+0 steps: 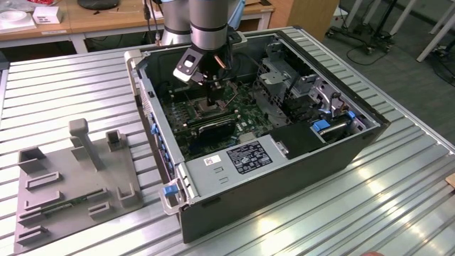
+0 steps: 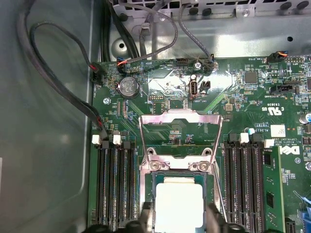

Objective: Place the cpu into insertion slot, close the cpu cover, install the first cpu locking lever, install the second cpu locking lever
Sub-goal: 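Place the cpu into insertion slot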

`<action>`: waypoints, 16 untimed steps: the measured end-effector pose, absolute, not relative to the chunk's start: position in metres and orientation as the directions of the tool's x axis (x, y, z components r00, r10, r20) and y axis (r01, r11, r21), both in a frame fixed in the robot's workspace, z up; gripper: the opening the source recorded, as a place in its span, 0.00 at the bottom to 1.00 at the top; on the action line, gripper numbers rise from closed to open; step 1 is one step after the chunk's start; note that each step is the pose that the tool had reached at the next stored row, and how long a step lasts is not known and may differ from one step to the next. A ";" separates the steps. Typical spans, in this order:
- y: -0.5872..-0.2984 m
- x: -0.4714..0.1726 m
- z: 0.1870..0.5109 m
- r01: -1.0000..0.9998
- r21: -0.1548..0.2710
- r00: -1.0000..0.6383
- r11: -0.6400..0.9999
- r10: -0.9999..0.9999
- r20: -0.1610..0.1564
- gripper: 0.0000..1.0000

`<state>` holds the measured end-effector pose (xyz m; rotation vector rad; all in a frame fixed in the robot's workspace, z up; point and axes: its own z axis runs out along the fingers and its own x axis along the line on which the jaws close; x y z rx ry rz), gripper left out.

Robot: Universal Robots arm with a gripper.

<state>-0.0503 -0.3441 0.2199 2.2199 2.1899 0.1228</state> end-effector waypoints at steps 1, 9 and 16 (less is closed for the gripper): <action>-0.344 -0.050 0.220 0.997 0.070 0.012 -0.015 0.999 0.041 0.53; -0.344 -0.050 0.220 0.997 0.070 0.012 -0.015 0.999 0.041 0.24; -0.344 -0.050 0.220 0.997 0.070 0.012 -0.015 0.999 0.041 0.11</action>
